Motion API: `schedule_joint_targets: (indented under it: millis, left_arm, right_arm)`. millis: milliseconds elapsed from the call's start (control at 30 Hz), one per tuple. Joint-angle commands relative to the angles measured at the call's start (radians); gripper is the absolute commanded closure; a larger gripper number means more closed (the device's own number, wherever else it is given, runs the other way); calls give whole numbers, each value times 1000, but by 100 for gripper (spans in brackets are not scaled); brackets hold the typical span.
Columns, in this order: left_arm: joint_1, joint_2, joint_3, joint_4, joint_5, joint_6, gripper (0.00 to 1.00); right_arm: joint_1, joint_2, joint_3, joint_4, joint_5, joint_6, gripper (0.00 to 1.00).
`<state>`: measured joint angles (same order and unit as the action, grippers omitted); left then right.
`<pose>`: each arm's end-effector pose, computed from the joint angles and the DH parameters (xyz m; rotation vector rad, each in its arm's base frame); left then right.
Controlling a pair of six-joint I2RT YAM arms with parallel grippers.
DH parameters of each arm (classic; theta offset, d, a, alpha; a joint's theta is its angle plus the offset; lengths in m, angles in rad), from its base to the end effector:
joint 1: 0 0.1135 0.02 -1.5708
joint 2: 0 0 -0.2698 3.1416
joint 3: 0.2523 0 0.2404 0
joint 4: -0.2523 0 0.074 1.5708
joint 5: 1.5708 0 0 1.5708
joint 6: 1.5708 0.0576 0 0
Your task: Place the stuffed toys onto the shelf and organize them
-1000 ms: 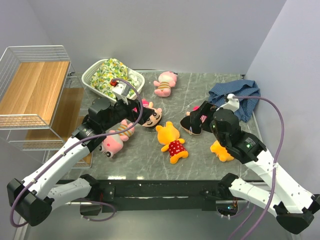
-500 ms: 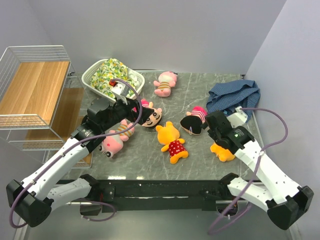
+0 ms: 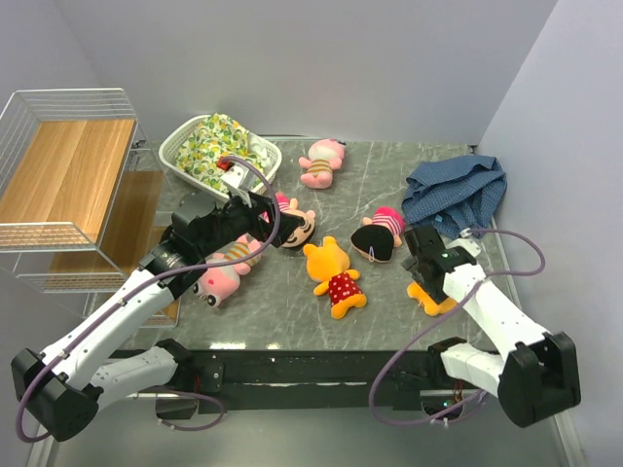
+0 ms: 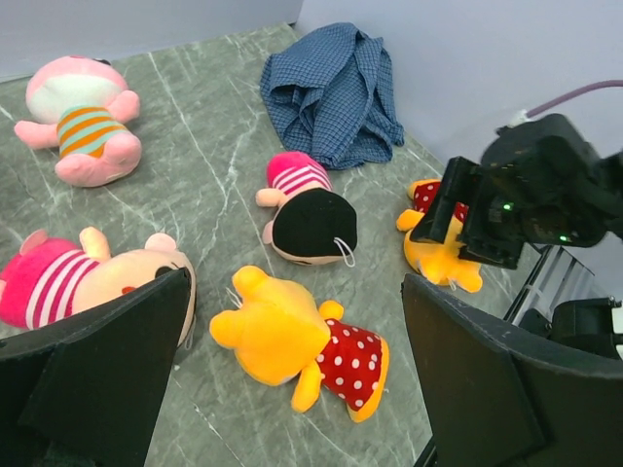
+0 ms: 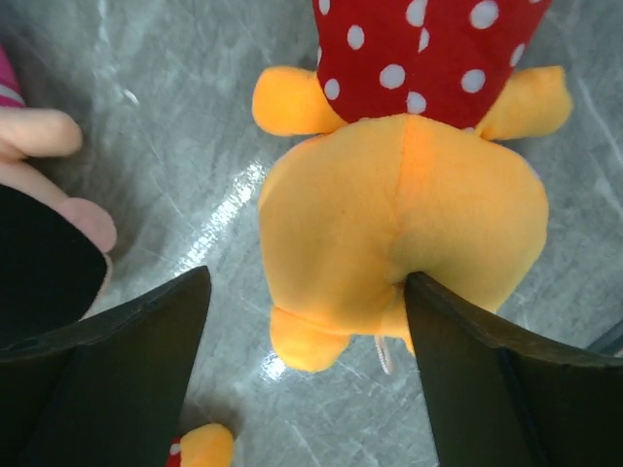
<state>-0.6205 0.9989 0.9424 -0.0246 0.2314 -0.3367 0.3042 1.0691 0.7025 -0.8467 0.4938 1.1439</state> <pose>0.1871 -0.1500 0.3766 0.4263 1.6789 -0.9090 0.1730 0.0257 0.2058 1.1444 2.2791 -0.1761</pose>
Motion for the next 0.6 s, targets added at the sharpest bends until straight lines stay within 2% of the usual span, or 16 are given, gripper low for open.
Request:
schedule_joint_targets:
  millis: [0,67,100,167,200,233,367,467,567]
  left_arm:
    - [-13,-11,21,28,25,28,4]
    - [-16,-19,12,28,22,33,4]
    - [-18,-28,10,31,19,37,4]
    - [-19,-37,-1,38,16,41,3]
    - [-21,-43,-5,48,19,42,4]
    - [-19,-45,-7,51,22,42,4]
    - [-22,-39,-2,42,25,50,4]
    - [-22,-34,-2,38,32,50,4]
    - [-25,-29,-4,45,43,44,4]
  right_arm:
    - [-8,57,-21,96,-35,-22,32]
    - [-8,57,-12,100,-29,-33,47]
    - [-8,51,0,100,-28,-56,60]
    - [-1,-7,12,113,-17,-93,73]
    - [1,-36,20,126,-20,-143,88]
    - [3,-104,22,168,-32,-179,100]
    - [7,-291,15,303,-180,-327,100]
    - [7,-385,31,380,-253,-349,100]
    - [9,-432,55,469,-398,-357,100]
